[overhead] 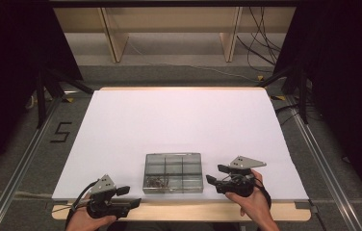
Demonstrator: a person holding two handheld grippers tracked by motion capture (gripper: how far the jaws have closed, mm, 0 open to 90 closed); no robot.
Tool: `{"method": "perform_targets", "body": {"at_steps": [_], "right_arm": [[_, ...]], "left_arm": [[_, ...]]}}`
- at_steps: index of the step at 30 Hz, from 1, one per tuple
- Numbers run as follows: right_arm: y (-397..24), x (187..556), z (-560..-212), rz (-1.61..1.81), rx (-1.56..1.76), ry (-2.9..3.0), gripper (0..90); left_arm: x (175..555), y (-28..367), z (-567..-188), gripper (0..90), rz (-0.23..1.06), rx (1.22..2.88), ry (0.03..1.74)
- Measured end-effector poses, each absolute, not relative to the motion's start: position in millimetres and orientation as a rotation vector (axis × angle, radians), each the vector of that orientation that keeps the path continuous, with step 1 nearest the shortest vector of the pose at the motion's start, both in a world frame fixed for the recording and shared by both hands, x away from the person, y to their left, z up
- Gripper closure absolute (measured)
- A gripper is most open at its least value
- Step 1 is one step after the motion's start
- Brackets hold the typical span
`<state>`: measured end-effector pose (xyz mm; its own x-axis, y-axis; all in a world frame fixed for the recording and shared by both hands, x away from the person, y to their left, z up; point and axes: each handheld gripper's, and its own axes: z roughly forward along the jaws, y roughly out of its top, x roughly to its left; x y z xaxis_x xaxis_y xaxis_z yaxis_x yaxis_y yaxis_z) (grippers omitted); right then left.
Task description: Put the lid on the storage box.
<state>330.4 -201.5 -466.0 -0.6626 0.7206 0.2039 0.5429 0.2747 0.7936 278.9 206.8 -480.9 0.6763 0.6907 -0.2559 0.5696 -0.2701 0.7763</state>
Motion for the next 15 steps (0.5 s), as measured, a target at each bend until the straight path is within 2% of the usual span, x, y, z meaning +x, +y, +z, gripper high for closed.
{"method": "perform_targets", "body": {"at_steps": [4, 15], "right_arm": [[-204.6, 334.8, -470.4, 1.331, 1.148, 2.325, 31.2], [-207.5, 323.3, -469.2, 1.386, 1.193, 2.288, 27.1]], "left_arm": [[280.5, 208.2, -481.7, 33.9, 0.163, 1.963, 0.980], [284.1, 206.7, -482.6, 33.1, 0.157, 1.971, 0.993]]}}
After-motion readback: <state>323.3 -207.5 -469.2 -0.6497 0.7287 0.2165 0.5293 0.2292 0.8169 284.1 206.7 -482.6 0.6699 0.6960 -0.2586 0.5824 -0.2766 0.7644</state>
